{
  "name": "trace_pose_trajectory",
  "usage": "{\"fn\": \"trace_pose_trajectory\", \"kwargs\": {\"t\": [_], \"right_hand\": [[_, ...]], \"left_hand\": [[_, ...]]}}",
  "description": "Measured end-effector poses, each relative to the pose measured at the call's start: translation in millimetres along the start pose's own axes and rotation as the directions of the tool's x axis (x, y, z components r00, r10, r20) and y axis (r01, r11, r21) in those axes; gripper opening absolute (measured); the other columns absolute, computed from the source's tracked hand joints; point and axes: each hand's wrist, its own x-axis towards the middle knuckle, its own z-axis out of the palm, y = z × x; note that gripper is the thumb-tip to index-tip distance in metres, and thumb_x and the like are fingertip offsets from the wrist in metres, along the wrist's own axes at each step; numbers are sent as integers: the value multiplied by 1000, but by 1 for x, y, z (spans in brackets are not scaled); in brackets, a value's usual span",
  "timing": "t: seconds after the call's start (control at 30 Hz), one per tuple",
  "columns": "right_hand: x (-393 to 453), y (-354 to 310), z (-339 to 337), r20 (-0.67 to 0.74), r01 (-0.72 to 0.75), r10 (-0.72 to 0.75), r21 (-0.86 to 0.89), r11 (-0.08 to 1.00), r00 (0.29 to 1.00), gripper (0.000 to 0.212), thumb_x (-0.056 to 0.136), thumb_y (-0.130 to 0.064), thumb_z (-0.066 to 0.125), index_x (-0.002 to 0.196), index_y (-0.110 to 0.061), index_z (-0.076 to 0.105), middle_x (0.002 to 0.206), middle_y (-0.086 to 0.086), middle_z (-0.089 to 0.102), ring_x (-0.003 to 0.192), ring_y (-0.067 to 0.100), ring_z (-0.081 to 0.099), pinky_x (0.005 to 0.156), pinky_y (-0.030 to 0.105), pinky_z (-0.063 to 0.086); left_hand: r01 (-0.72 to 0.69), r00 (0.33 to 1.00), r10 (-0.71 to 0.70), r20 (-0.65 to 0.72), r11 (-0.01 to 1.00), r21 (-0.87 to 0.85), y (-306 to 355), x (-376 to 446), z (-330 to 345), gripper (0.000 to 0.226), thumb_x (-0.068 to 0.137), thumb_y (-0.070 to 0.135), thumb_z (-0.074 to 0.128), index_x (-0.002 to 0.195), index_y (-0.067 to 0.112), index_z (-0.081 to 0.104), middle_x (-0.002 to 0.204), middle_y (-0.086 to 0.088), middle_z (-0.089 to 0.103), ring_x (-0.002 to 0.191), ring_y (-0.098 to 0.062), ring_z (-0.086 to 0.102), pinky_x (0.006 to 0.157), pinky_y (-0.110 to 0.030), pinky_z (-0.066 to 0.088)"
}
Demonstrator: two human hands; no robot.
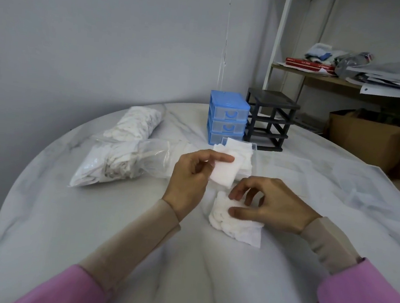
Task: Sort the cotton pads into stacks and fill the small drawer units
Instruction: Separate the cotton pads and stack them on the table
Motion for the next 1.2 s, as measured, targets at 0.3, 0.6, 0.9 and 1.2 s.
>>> {"fn": "trace_pose_trajectory", "kwargs": {"t": [0.3, 0.6, 0.9, 1.2], "right_hand": [[1, -2, 2, -32, 24, -26, -42, 999, 999, 23, 70, -33, 79, 79, -31, 58, 89, -7, 58, 80, 4, 50, 62, 7, 36], [3, 2, -3, -178, 141, -108, 183, 973, 978, 16, 77, -18, 74, 70, -22, 60, 69, -14, 60, 69, -2, 52, 65, 10, 39], [7, 3, -8, -503, 260, -41, 373, 890, 863, 14, 77, -11, 73, 73, -15, 60, 71, -14, 62, 71, -1, 56, 63, 11, 41], [9, 2, -3, -471, 212, 47, 481, 851, 881, 21, 67, -19, 77, 80, -17, 61, 81, -14, 64, 83, 6, 59, 73, 18, 48]], "left_hand": [[6, 1000, -6, -9, 999, 35, -1, 1, 0, 44, 92, -10, 39, 95, 23, 67, 101, 18, 61, 99, -2, 57, 84, -12, 45], [55, 998, -55, -24, 999, -2, -4, 2, -1, 42, 88, -12, 44, 95, 22, 67, 101, 0, 66, 78, -5, 59, 72, -14, 44], [170, 982, -161, 94, 981, -90, 3, -3, 1, 18, 91, 16, 54, 96, 16, 71, 98, 3, 69, 98, -17, 61, 89, -30, 47], [138, 987, -136, 84, 990, -10, -7, -4, 7, 10, 80, 14, 70, 71, 12, 68, 71, 1, 64, 71, -9, 59, 68, -22, 45]]}}
